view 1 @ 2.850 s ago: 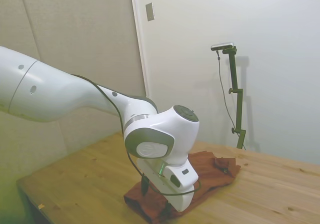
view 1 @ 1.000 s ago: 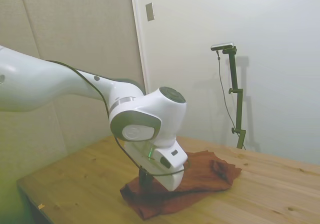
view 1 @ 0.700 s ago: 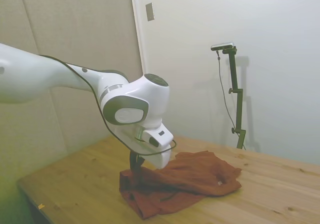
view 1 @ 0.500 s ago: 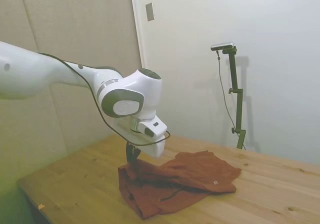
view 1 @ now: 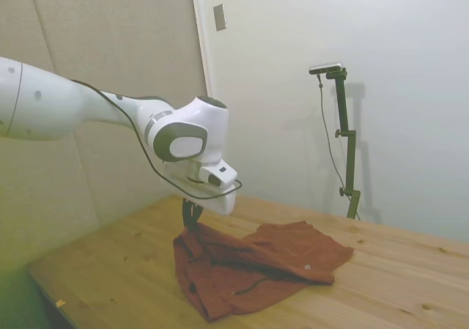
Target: Unfold the shorts
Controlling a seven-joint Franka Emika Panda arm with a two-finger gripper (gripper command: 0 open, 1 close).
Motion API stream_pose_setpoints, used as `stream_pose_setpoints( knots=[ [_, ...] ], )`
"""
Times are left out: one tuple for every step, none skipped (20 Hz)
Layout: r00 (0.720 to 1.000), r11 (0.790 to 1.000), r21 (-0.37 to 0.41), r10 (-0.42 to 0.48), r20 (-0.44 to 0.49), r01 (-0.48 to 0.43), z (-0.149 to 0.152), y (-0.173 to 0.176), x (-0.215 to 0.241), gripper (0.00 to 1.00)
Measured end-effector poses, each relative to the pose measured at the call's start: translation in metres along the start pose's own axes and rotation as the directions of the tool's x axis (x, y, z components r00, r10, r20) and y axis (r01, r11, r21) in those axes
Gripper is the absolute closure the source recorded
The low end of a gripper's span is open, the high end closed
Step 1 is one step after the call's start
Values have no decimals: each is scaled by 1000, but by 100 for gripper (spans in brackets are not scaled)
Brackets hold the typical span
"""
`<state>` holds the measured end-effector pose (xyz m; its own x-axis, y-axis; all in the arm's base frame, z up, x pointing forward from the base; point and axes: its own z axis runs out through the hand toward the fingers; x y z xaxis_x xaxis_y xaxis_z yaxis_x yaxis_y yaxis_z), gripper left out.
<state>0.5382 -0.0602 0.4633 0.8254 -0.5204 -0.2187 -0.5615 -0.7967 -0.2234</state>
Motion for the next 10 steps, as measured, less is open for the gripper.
stream_pose_setpoints(
  knots=[
    [1000,999,-31,-10,-8,10,2,-5,-3,100],
    [1000,998,-58,-22,-15,21,5,-12,-7,100],
    [999,996,-81,-35,-19,34,7,-18,-11,100],
    [999,993,-105,-48,-25,45,11,-23,-16,100],
    [998,991,-118,-61,-27,57,13,-27,-20,100],
    [997,990,-126,-74,-29,70,15,-31,-25,100],
    [996,988,-130,-85,-32,80,17,-34,-29,100],
    [995,987,-131,-95,-37,89,17,-37,-33,100],
    [994,986,-132,-103,-41,97,16,-40,-36,100],
    [993,985,-137,-113,-44,106,17,-42,-39,100]
  ],
)
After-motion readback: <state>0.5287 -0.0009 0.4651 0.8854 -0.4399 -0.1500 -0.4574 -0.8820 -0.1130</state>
